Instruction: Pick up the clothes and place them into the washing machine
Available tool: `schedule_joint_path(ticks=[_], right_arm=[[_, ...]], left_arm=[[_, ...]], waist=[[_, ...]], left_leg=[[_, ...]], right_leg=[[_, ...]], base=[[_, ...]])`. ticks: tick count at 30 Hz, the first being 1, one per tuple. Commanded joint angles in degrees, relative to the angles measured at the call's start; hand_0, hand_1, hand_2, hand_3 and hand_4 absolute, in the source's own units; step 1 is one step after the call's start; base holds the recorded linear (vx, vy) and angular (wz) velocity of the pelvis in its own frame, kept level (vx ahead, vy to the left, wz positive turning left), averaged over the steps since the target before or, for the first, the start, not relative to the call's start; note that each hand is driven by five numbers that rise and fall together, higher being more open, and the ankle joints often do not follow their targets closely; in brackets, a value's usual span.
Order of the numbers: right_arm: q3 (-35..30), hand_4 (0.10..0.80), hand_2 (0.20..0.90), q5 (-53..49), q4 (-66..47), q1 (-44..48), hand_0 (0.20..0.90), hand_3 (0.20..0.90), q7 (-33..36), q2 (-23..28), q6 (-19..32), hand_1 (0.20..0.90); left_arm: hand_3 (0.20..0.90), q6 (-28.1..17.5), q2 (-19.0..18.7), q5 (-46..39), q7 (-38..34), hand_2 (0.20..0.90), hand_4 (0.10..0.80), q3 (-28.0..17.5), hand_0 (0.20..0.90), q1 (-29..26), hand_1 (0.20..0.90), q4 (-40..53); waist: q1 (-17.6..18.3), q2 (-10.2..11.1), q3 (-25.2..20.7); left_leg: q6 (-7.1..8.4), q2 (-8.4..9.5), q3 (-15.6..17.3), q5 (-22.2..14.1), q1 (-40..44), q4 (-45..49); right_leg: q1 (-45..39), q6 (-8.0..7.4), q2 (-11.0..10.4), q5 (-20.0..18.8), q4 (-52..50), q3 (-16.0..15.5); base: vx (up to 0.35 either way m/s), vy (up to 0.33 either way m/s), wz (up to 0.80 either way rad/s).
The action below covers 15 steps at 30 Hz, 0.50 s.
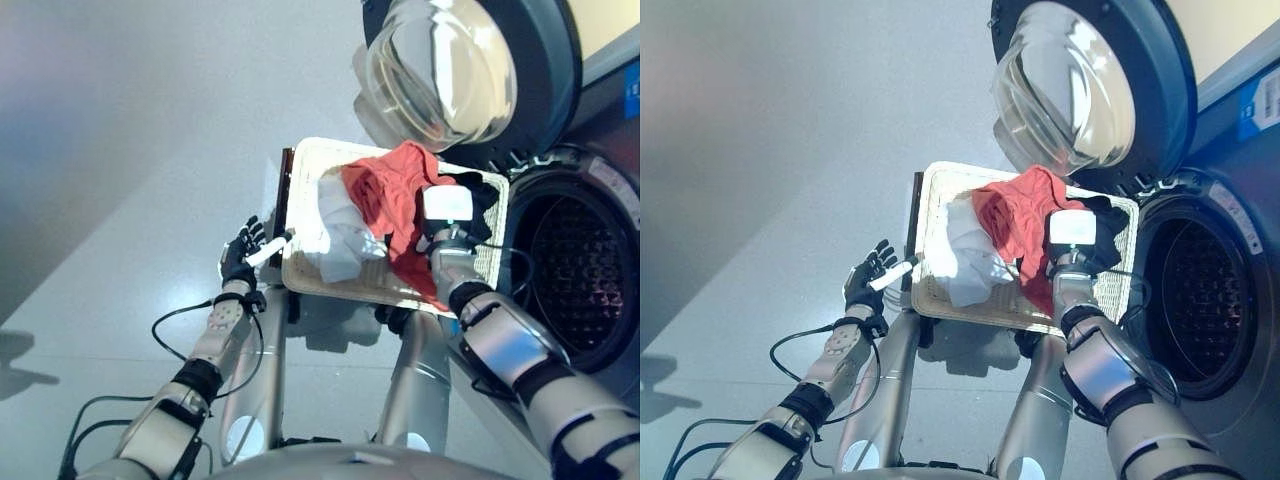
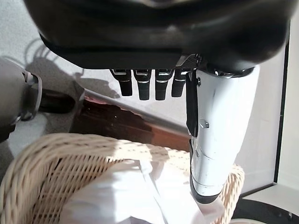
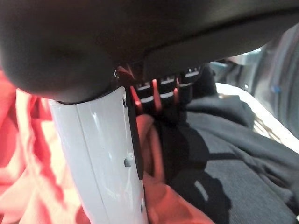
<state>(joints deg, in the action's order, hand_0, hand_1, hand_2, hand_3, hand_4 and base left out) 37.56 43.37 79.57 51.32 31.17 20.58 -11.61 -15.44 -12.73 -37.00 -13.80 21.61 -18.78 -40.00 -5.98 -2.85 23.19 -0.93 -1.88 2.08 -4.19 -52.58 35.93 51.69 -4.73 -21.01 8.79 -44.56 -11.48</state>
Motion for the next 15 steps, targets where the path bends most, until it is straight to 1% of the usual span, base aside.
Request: schedule_joint_path(ticks=[1, 9, 10, 11, 12, 15], right_arm=[[3.9, 0.8, 0.9, 3.9, -0.8, 5.8, 0.9, 0.9, 1.3, 4.0, -0.4, 0.9], [5.4, 0.8, 0.9, 6.5, -1.0, 6.9, 0.9, 0.9, -0.1, 4.5, -1.1, 0.9], [5.3, 0.52, 0.507, 6.5, -0.9, 7.0, 0.507, 0.507, -0.5, 4.2, -1.1, 0.507], [5.3, 0.467, 0.433, 6.5, -0.9, 7.0, 0.433, 0.433, -0.5, 4.2, -1.1, 0.433], [5.2, 0.3, 0.2, 6.3, -0.9, 7.2, 0.2, 0.2, -0.5, 4.3, -1.1, 0.2], [4.4, 0.3, 0.2, 5.1, -1.2, 7.0, 0.2, 0.2, 0.0, 3.9, -0.8, 0.2]], left_arm=[[0.9, -3.4, -1.8, -0.1, 0.2, 0.9, 0.8, 2.1, 0.9, -0.2, 0.9, 6.7], [0.9, -3.3, -1.7, -0.1, 0.4, 0.9, 0.8, 2.2, 0.9, -0.4, 0.9, 6.7], [0.9, -3.3, -1.7, -0.1, 0.4, 0.9, 0.8, 2.2, 0.9, -0.4, 0.9, 6.7], [0.9, -3.3, -1.7, -0.1, 0.4, 0.9, 0.8, 2.2, 0.9, -0.4, 0.9, 6.7], [0.9, -3.2, -1.7, -0.1, 0.4, 0.9, 0.8, 2.1, 0.9, -0.3, 0.9, 6.6], [0.9, -3.2, -1.6, 0.0, 0.2, 0.9, 0.8, 1.9, 0.9, -0.4, 0.9, 6.3]], waist=[[-2.3, -2.4, -1.6], [-2.3, -2.3, -1.7], [-2.2, -2.2, -1.7], [-2.2, -2.2, -1.7], [-2.2, -2.2, -1.7], [-1.9, -2.2, -1.7]], left_leg=[[3.4, -1.17, -2.1, -5.9, 0.4, 4.7], [3.52, -0.92, -2.8, -5.8, -1.2, 5.2], [3.53, -0.94, -2.9, -5.8, -1.5, 5.4], [3.53, -0.94, -2.9, -5.8, -1.5, 5.4], [3.52, -0.96, -3.0, -5.7, -1.6, 5.5], [3.51, -0.98, -3.0, -5.6, -2.2, 5.5]], right_leg=[[-0.7, -2.78, 0.6, -2.9, 2.3, 2.9], [1.4, -2.47, 0.6, -2.1, 0.7, 3.3], [1.6, -2.4, 0.6, -1.9, 0.4, 3.3], [1.6, -2.39, 0.6, -1.9, 0.4, 3.3], [1.7, -2.37, 0.6, -1.9, 0.2, 3.4], [2.5, -2.23, 0.8, -1.9, -0.1, 3.5]], base=[[0.002, -0.009, 0.03], [0.001, -0.011, 0.05], [0.0, 0.0, 0.0], [-0.004, -0.017, 0.06], [-0.008, -0.003, 0.06], [-0.006, 0.0, 0.02]])
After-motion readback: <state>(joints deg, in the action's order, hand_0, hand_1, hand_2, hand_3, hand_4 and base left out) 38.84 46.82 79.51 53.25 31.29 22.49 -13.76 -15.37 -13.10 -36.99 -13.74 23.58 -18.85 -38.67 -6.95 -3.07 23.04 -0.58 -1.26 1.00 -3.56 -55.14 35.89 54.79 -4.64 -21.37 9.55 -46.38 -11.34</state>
